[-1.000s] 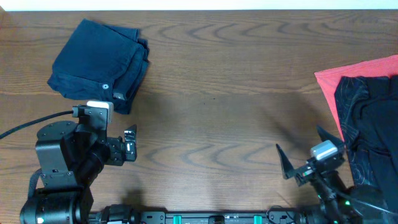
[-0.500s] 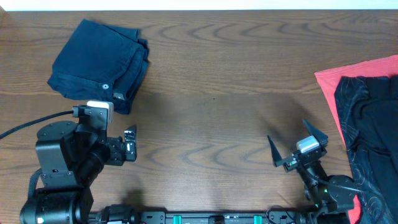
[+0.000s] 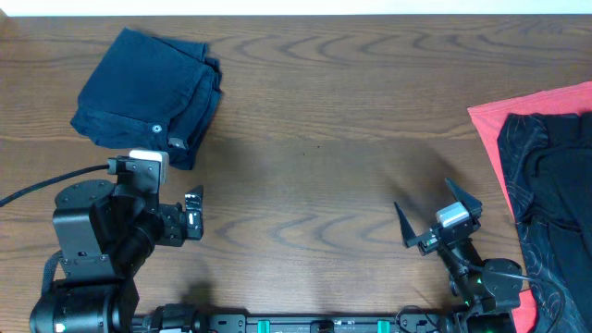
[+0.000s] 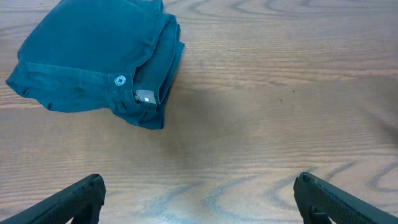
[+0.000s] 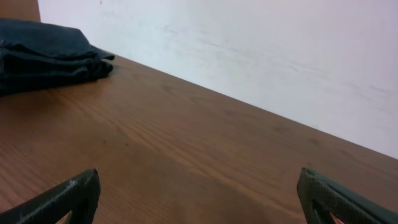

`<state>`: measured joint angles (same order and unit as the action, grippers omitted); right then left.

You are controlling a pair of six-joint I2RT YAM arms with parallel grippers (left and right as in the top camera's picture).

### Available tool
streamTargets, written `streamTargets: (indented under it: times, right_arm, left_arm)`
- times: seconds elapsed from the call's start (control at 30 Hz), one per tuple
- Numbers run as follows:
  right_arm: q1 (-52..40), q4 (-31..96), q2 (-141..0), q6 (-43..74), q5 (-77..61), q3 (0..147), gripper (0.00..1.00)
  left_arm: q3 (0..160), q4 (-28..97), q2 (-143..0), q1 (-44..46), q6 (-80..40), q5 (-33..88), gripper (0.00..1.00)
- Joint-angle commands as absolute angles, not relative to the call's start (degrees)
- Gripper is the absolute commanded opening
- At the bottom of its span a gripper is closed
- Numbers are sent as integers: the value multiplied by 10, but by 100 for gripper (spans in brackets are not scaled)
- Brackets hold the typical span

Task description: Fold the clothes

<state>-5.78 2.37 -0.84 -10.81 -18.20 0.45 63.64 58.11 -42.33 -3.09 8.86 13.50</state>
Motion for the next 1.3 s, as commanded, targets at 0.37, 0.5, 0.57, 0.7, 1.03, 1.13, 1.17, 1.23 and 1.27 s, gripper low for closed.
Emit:
streamTargets:
  times: [0.37, 0.5, 0.57, 0.7, 1.03, 1.13, 1.17, 1.23, 1.27]
  right_arm:
    - [-52, 26, -4, -108, -184, 3, 99]
    - [-52, 26, -4, -108, -184, 3, 99]
    - [-52, 26, -4, -108, -184, 3, 99]
    - [-52, 26, -4, -108, -184, 3, 99]
    - [-52, 26, -4, -108, -184, 3, 99]
    - [-52, 26, -4, -108, -184, 3, 99]
    - [-52, 26, -4, -108, -184, 3, 99]
    - [-52, 26, -4, -108, -184, 3, 99]
    - [-52, 26, -4, -108, -184, 3, 99]
  left_arm:
    - [640, 581, -423, -28, 92, 132, 98]
    - [639, 581, -423, -28, 92, 132, 98]
    - [638, 582, -418, -28, 93, 131, 98]
    - [613, 505, -385, -28, 93, 121, 98]
    - [420, 204, -196, -28, 57, 135, 98]
    - [360, 176, -138, -28, 57, 135, 98]
    - [338, 172, -117, -28, 57, 135, 98]
    - [303, 172, -84, -28, 57, 135, 98]
    - [283, 169, -65, -28, 57, 135, 98]
